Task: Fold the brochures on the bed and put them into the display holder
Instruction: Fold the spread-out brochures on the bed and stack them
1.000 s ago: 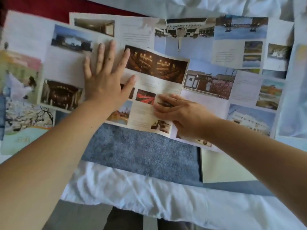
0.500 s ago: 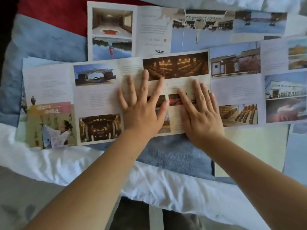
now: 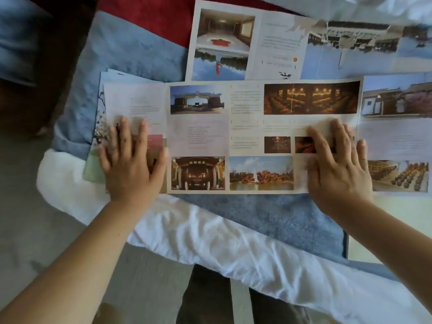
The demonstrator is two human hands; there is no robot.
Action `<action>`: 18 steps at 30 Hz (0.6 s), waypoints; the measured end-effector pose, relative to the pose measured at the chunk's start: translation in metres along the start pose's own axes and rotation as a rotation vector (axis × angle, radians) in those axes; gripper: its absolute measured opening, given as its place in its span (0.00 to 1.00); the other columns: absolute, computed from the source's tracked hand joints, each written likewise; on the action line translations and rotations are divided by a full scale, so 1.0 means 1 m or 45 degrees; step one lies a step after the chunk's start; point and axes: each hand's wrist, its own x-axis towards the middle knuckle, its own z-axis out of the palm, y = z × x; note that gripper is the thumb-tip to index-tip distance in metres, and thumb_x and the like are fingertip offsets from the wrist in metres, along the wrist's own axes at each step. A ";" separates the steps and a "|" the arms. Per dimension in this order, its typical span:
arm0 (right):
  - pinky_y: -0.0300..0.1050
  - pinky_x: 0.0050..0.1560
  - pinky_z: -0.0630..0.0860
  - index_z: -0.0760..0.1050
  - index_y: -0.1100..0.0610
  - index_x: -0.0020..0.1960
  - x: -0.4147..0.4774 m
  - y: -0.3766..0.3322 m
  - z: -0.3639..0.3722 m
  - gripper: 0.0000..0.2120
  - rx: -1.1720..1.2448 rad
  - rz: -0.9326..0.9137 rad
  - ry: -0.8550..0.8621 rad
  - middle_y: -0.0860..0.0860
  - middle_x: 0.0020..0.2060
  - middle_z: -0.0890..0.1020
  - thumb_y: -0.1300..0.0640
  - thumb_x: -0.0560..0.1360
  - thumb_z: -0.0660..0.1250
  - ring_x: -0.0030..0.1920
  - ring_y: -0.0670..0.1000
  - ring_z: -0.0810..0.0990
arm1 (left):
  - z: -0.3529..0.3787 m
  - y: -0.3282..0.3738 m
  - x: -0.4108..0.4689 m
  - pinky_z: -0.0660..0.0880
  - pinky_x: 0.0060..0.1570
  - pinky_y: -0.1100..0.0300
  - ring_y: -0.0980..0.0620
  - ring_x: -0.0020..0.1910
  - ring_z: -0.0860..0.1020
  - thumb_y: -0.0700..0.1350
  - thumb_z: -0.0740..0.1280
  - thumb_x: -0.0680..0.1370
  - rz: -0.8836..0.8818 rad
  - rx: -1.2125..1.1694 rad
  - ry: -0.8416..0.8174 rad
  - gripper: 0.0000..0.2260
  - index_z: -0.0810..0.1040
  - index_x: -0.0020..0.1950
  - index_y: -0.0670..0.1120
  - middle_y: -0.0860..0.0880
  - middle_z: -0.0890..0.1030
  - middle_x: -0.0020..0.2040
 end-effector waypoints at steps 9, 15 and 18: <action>0.54 0.82 0.38 0.49 0.46 0.85 0.010 -0.087 0.002 0.34 0.103 -0.227 -0.064 0.54 0.84 0.43 0.34 0.83 0.46 0.84 0.57 0.40 | 0.013 0.003 0.009 0.45 0.79 0.35 0.43 0.83 0.44 0.70 0.44 0.82 0.026 -0.046 0.066 0.34 0.48 0.85 0.55 0.45 0.47 0.85; 0.60 0.82 0.41 0.46 0.42 0.85 0.013 -0.152 0.031 0.32 0.069 -0.442 -0.012 0.54 0.84 0.44 0.34 0.84 0.47 0.84 0.59 0.40 | 0.009 0.000 0.008 0.45 0.79 0.35 0.44 0.83 0.43 0.71 0.43 0.81 0.064 -0.101 0.060 0.36 0.49 0.85 0.55 0.46 0.45 0.85; 0.62 0.82 0.41 0.44 0.43 0.85 0.013 -0.160 0.044 0.32 -0.015 -0.428 0.010 0.55 0.84 0.43 0.36 0.84 0.48 0.83 0.60 0.40 | 0.004 0.000 0.006 0.45 0.78 0.34 0.44 0.84 0.44 0.69 0.44 0.81 0.067 -0.179 0.061 0.35 0.48 0.85 0.54 0.46 0.47 0.85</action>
